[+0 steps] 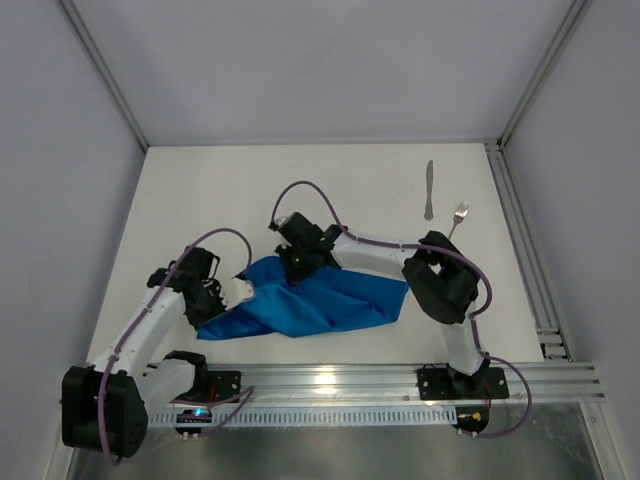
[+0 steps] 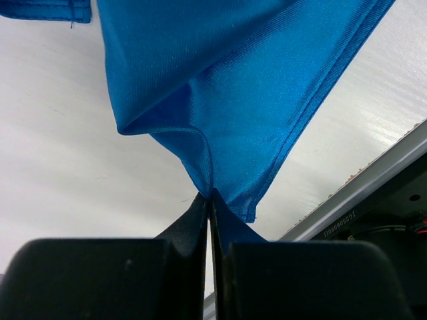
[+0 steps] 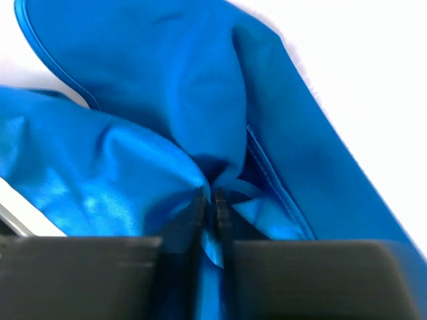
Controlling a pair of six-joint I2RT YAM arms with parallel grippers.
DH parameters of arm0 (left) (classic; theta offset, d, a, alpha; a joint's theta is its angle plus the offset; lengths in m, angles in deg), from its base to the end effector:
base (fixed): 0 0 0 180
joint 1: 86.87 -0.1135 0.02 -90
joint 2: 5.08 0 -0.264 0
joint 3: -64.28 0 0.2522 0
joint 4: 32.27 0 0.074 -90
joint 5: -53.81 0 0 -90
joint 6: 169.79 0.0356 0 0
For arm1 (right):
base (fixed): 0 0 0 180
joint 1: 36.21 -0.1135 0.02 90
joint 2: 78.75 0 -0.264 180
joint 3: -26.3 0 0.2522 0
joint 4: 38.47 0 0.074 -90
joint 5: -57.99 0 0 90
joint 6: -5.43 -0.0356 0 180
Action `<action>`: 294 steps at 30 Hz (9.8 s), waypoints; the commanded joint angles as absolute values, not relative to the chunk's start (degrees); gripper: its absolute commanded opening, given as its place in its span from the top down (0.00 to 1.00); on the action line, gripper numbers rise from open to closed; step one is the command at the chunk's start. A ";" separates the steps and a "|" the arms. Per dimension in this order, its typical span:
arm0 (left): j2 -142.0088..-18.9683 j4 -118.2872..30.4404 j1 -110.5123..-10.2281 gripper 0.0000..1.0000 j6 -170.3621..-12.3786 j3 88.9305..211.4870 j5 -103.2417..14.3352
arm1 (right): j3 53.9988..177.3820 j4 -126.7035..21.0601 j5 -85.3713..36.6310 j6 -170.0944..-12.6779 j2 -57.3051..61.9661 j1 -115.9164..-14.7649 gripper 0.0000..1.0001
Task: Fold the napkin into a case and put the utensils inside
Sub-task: Pick up the crumpled napkin from the center of the board, then flatten out the crumpled napkin at the center of the board, then pick up the crumpled napkin from the center of the board, then flatten out the crumpled napkin at the center of the board, then fold and flatten the napkin at the center of the board.
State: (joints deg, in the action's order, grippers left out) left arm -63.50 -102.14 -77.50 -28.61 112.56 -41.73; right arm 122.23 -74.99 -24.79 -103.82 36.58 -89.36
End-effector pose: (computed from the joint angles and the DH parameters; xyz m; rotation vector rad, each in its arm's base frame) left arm 0.1464 -0.0276 0.1862 1.4950 2.5363 -0.0413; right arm 0.2556 0.3484 0.1778 -0.8268 2.5358 0.6185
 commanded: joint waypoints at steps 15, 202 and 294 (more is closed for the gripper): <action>-62.38 -98.07 -77.55 1.00 -41.37 131.28 -32.70 | 139.44 -74.64 -27.71 -97.14 22.06 -81.68 0.96; -81.27 -79.35 -80.01 1.00 -43.85 135.16 -37.25 | 103.23 -77.89 -30.87 -101.36 12.81 -58.10 0.96; -115.12 -67.74 -82.65 1.00 -50.26 155.65 -37.60 | 141.92 -75.00 -12.59 -92.04 45.71 -47.73 0.96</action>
State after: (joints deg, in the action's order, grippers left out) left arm -115.76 -68.99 -82.18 -49.62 153.24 -37.71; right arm 140.83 -78.57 -12.96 -89.74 50.17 -47.42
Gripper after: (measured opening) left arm 0.004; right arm 0.044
